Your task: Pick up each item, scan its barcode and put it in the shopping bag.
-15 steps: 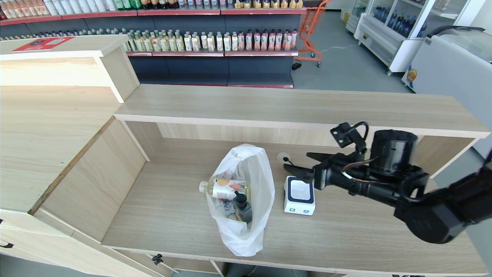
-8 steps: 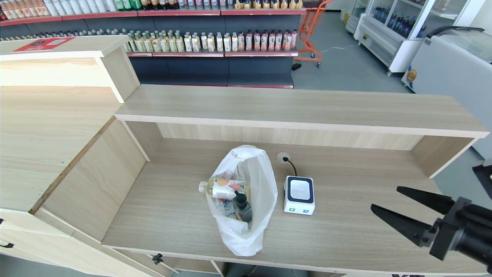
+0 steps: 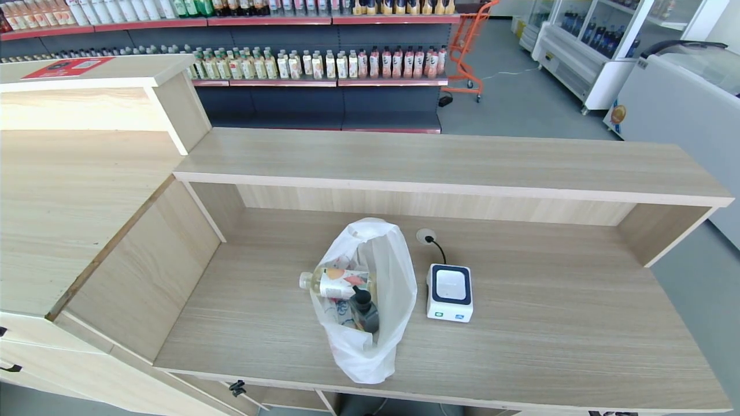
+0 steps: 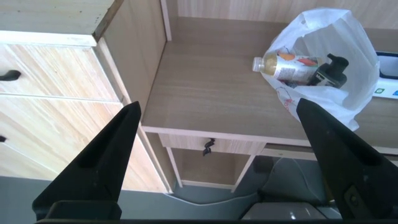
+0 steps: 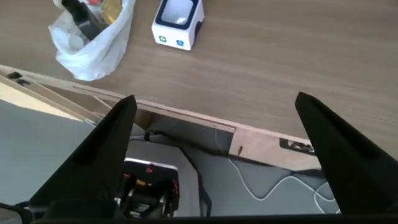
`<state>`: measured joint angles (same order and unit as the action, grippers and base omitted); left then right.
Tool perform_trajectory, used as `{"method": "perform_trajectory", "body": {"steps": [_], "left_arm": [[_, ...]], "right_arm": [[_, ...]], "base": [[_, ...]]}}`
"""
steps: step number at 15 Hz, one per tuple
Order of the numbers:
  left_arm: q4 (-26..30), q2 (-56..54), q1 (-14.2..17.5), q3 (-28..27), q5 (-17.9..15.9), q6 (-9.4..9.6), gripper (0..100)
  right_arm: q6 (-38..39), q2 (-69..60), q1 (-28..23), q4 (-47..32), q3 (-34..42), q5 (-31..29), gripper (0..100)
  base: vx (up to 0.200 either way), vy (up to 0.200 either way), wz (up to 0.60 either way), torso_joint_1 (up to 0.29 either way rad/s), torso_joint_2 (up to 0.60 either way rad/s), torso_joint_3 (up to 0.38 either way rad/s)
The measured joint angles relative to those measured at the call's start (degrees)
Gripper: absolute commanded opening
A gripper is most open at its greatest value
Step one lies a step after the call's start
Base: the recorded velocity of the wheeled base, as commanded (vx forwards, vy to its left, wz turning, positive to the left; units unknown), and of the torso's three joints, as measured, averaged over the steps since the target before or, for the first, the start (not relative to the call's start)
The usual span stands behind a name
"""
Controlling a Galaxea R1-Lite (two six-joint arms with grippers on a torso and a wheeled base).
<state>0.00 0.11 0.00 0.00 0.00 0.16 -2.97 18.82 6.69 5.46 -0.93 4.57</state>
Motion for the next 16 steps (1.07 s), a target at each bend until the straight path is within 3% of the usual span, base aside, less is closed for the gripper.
{"method": "perform_trajectory", "body": {"steps": [3,6,7,16], "left_arm": [[0.00,0.00,0.00,0.00,0.00,0.00,100],[0.00,0.00,0.00,0.00,0.00,0.00,100],[0.00,0.00,0.00,0.00,0.00,0.02,100],[0.00,0.57,0.00,0.00,-0.02,-0.51,100]], "right_arm": [[-0.88,-12.39,-5.02,-5.68,0.46,-1.97,100],[1.52,-17.23,-6.58,-6.35,0.63,-2.34,100],[1.96,-17.86,-6.67,-6.35,0.63,-2.46,0],[1.69,-19.07,-6.79,-6.33,0.66,-2.47,0]], "base": [[0.000,0.000,0.00,0.000,0.00,0.000],[0.000,0.000,0.00,0.000,0.00,0.000],[0.000,0.000,0.00,0.000,0.00,0.000],[0.000,-0.022,0.00,0.000,0.00,0.000]]}}
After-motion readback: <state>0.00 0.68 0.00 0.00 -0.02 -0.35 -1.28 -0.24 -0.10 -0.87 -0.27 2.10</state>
